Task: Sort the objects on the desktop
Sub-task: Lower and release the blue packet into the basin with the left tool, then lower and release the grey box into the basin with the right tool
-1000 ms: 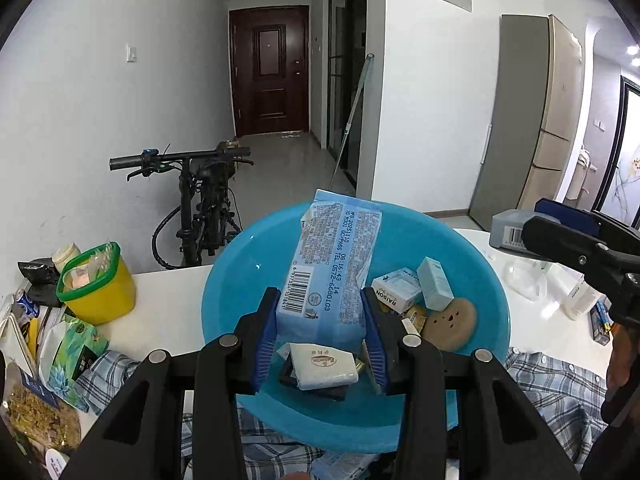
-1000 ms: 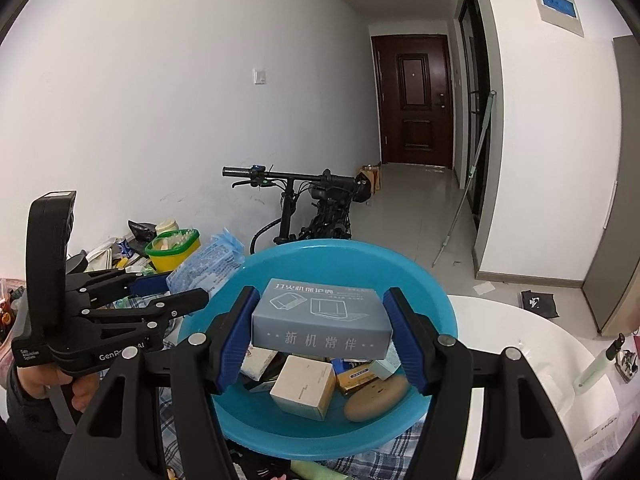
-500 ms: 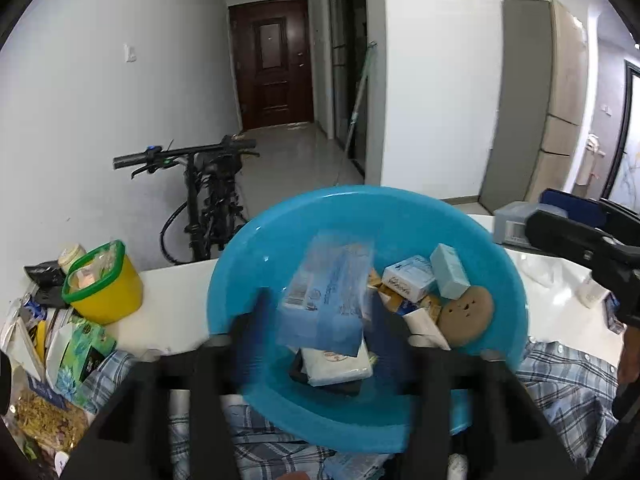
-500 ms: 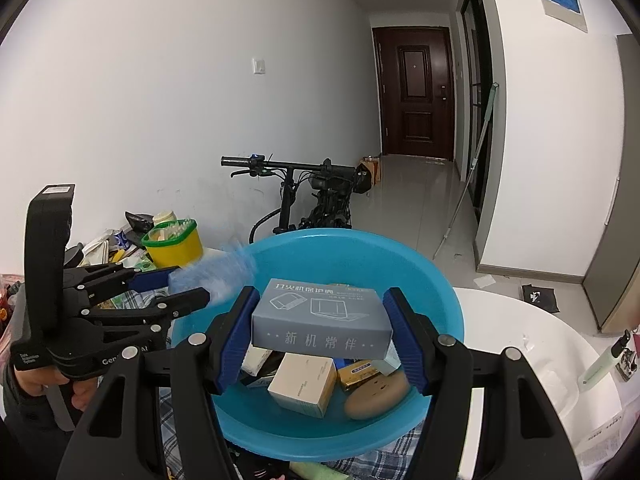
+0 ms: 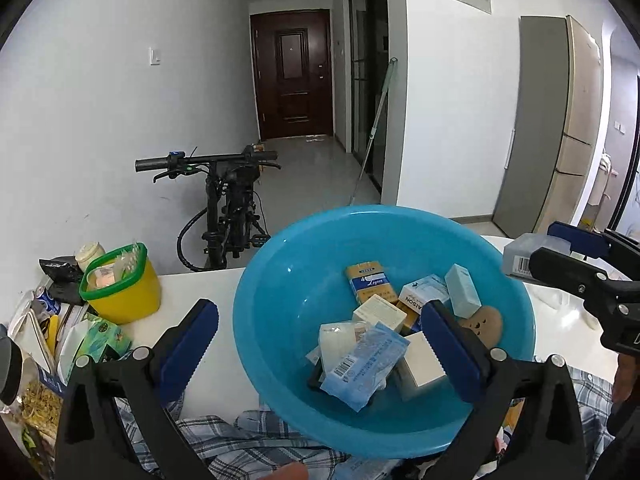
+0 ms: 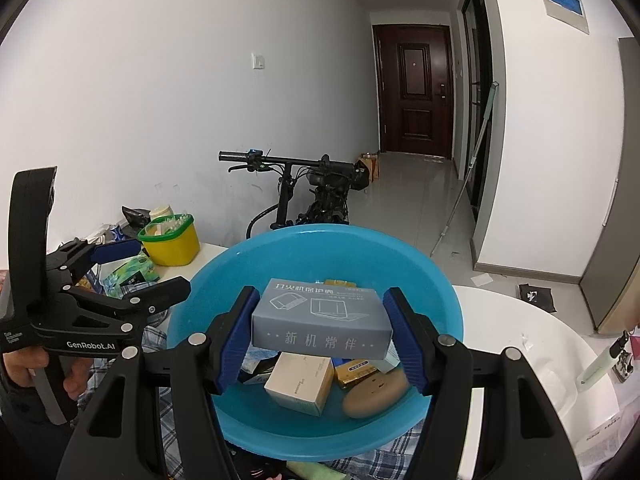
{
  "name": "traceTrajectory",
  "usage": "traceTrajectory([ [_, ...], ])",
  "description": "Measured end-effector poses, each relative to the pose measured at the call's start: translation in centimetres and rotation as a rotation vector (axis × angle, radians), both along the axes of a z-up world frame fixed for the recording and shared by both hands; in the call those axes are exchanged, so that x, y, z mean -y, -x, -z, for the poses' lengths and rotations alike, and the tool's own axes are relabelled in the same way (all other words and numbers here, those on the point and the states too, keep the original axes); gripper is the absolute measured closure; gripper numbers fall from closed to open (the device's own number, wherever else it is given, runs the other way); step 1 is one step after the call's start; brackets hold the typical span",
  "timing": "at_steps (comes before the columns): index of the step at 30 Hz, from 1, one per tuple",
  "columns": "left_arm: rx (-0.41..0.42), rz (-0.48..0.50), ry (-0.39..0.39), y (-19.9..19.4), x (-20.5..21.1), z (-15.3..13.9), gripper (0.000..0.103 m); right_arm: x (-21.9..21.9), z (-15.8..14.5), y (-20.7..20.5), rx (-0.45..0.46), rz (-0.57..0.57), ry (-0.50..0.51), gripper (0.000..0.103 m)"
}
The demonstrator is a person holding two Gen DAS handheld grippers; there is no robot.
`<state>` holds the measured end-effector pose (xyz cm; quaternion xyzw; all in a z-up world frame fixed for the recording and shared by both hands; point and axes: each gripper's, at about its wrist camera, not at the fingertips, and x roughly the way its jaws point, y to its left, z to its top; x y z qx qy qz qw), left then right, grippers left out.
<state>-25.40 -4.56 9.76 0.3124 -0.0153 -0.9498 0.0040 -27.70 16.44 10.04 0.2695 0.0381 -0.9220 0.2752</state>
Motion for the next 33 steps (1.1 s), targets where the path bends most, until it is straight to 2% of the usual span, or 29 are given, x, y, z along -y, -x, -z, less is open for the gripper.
traceTrajectory([
  [19, 0.004, -0.021, 0.024, 0.1, -0.3, 0.3, 0.0, 0.2, 0.2, 0.0, 0.0, 0.001, -0.008, 0.04],
  [33, -0.033, -0.006, 0.024, -1.0, -0.7, -0.8, 0.0, 0.2, 0.1, -0.2, -0.004, -0.011, -0.016, 0.04],
])
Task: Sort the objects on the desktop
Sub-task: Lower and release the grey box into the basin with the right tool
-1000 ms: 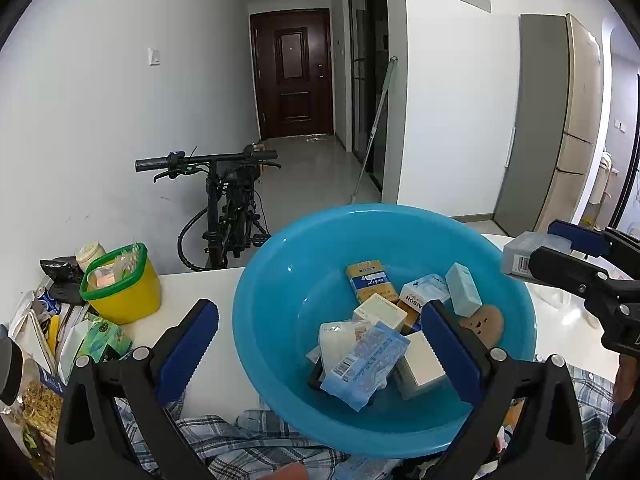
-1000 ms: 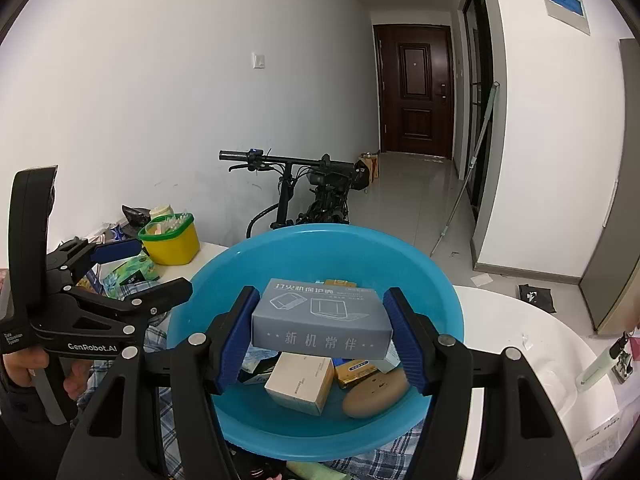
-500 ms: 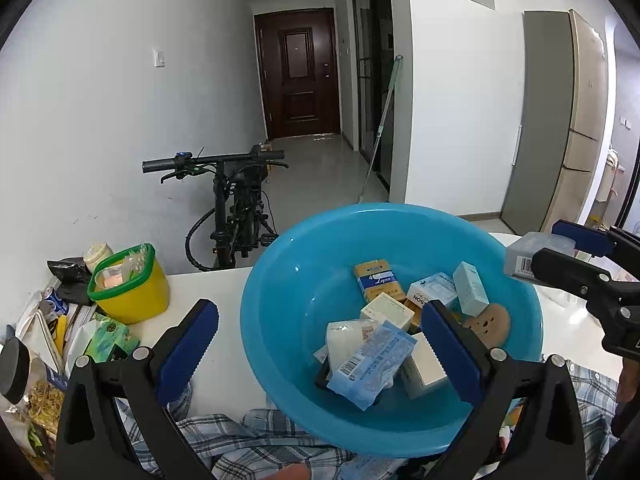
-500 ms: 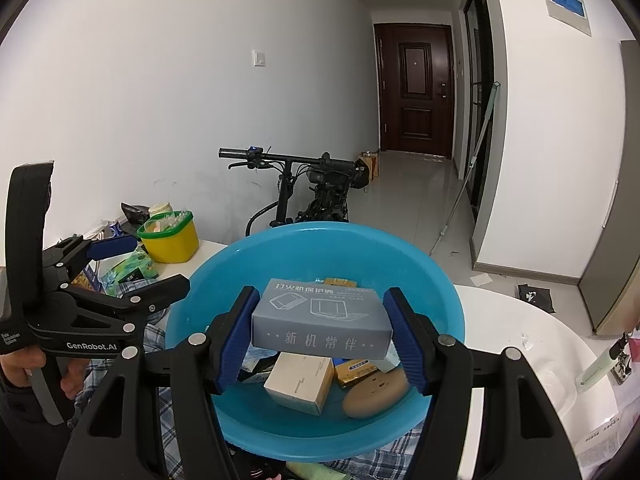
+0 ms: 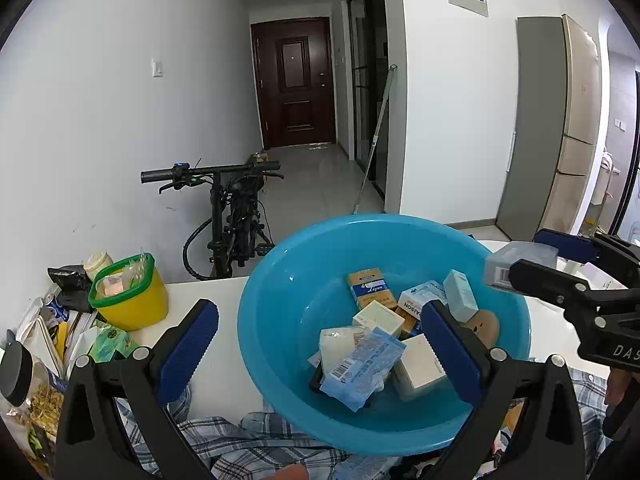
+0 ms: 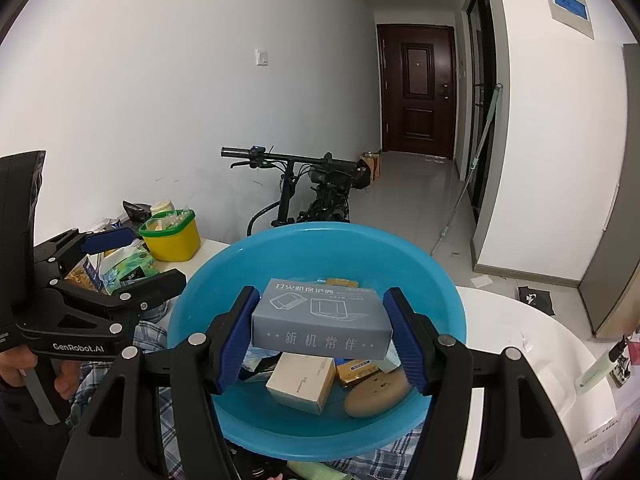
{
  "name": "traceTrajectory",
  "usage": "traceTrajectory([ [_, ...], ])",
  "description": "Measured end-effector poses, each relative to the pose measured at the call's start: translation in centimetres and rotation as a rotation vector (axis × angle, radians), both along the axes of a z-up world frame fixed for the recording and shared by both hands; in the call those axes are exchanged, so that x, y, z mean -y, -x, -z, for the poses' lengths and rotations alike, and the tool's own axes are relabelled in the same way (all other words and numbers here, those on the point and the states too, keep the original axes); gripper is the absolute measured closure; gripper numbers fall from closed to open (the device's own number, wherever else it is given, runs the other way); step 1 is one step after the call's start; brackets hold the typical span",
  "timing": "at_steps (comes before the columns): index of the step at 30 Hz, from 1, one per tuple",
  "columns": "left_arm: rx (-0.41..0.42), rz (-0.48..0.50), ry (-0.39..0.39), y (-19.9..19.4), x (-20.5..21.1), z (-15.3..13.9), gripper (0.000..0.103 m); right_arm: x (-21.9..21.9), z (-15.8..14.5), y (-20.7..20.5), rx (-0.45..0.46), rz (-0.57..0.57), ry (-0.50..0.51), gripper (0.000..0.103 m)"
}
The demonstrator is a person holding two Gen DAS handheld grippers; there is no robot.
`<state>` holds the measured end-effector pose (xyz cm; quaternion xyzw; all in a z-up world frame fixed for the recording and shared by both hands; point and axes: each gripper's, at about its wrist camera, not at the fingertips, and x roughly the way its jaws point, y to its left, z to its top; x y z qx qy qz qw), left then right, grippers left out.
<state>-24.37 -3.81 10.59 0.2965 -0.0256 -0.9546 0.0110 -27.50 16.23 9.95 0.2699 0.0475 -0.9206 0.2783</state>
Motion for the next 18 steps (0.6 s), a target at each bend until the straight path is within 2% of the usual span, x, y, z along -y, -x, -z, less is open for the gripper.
traceTrajectory([
  [16, -0.004, -0.012, 0.016, -0.17, 0.14, -0.37, 0.0, -0.02, -0.09, -0.07, 0.002, -0.004, 0.007, 0.039],
  [17, -0.002, -0.012, 0.016, -0.14, 0.09, -0.31, 0.0, -0.04, -0.18, -0.08, -0.001, 0.003, 0.015, 0.035],
  [18, -0.003, -0.014, 0.016, -0.15, 0.12, -0.37, 0.0, -0.13, -0.2, -0.01, 0.006, 0.006, 0.027, 0.015],
])
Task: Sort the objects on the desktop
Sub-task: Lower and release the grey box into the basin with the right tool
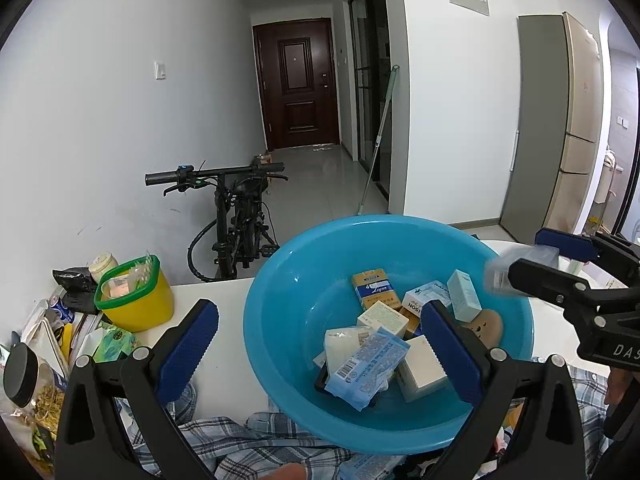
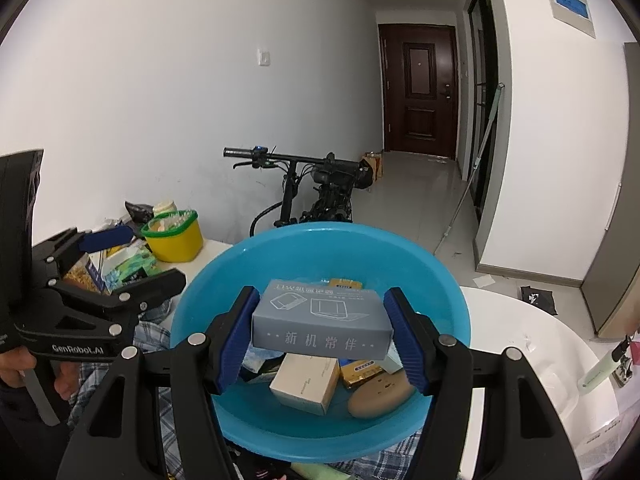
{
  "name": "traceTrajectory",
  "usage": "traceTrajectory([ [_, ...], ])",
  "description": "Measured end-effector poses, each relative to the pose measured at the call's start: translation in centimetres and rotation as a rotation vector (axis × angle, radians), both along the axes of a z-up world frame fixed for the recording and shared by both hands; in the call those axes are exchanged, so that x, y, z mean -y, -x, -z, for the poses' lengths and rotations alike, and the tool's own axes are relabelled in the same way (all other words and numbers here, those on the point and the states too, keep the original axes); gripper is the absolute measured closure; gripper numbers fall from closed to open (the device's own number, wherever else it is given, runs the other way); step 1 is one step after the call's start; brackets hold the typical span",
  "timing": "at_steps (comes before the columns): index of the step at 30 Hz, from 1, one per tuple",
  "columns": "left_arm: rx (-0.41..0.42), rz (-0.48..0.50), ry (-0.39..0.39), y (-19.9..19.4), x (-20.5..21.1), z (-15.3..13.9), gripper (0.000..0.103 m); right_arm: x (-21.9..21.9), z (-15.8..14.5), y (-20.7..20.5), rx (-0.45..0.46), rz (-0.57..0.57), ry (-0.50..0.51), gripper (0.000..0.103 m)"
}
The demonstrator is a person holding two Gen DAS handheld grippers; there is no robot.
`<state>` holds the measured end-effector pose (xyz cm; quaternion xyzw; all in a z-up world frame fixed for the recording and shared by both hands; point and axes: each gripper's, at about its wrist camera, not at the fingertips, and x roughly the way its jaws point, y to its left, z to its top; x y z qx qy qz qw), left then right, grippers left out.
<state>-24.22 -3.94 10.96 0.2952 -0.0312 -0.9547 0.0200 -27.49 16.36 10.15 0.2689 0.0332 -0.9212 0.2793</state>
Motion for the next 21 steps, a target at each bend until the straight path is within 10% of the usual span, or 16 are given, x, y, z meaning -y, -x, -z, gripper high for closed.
traceTrajectory([
  [2, -0.002, -0.002, 0.002, -0.1, -0.1, 0.0, 0.0, -0.1, 0.1, 0.1, 0.018, 0.028, 0.007, 0.0],
  [21, -0.009, 0.007, 0.018, -0.3, -1.1, -0.2, 0.0, 0.0, 0.5, 0.3, 0.023, 0.042, -0.023, 0.0],
])
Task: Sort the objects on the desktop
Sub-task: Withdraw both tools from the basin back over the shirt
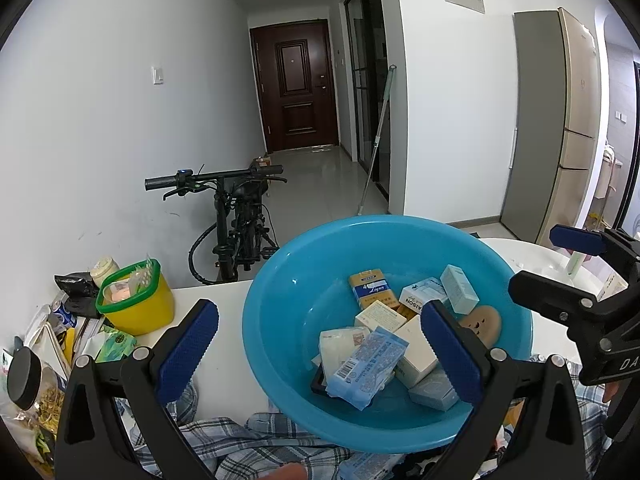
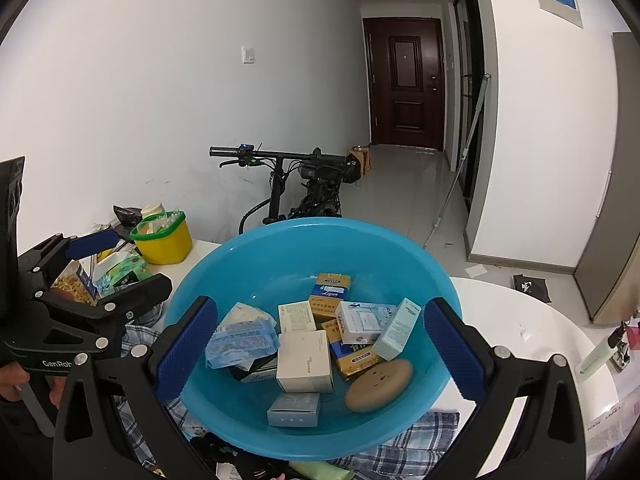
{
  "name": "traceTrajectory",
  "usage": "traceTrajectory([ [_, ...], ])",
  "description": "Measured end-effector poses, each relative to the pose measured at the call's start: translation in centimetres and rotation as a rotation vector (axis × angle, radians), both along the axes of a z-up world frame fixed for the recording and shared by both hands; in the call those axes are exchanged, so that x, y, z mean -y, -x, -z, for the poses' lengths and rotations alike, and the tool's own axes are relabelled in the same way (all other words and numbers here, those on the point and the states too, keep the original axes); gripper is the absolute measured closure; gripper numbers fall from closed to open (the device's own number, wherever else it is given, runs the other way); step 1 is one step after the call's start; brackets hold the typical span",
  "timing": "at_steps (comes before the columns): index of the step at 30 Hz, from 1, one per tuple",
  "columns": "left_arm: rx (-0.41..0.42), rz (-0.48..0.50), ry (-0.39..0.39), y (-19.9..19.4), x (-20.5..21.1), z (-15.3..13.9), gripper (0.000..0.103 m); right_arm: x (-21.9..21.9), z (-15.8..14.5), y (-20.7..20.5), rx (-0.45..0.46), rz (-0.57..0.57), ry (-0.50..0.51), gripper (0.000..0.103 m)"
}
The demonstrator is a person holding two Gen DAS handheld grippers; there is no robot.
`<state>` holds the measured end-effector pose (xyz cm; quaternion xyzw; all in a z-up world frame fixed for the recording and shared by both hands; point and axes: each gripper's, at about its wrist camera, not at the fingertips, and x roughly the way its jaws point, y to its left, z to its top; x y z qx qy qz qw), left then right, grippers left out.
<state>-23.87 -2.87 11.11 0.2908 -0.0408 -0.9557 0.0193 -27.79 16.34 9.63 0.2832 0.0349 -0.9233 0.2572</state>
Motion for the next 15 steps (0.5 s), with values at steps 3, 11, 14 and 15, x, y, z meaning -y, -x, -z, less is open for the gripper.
traceTrajectory([
  [3, -0.011, 0.002, 0.004, -0.1, -0.3, 0.0, 0.0, -0.1, -0.3, -0.2, -0.006, -0.003, -0.002, 0.0],
  [11, -0.042, 0.075, 0.047, -1.6, -2.8, -0.6, 0.0, -1.6, -1.5, -0.8, -0.022, 0.007, 0.025, 0.0],
  [14, -0.06, 0.091, 0.072, -2.3, -3.6, -0.9, 0.0, -2.3, -2.4, -1.3, -0.035, 0.01, 0.05, 0.0],
  [15, -0.064, 0.096, 0.077, -2.4, -3.8, -1.0, 0.0, -2.4, -2.7, -1.6, -0.044, 0.008, 0.055, 0.0],
])
